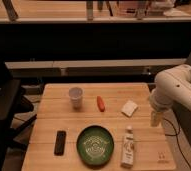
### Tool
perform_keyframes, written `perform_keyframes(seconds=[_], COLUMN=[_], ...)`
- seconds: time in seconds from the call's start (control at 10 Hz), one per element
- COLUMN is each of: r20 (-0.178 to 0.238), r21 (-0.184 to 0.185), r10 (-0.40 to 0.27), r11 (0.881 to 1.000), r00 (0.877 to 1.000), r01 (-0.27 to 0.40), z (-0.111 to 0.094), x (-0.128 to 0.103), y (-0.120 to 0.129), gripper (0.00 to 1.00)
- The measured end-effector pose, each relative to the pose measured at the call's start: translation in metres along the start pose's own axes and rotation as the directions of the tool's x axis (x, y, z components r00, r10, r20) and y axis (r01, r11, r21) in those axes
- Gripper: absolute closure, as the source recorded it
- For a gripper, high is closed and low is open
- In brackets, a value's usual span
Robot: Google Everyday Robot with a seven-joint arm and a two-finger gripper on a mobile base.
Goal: Push the eraser across the table
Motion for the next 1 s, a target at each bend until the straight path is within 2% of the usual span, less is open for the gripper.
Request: perform_keyframes(seconds=[0.7,1.0], r20=[-0.003,-0.024], r21=[-0.001,0.006], r10=[-0.002,-0.058], r11=[1.000,0.998], r00=[1.000,0.998], r01=[0.002,0.058], z=[0.000,-0.004], x=[-0.001,-0.039], y=[0.001,-0.002], gripper=[0.20,0.20])
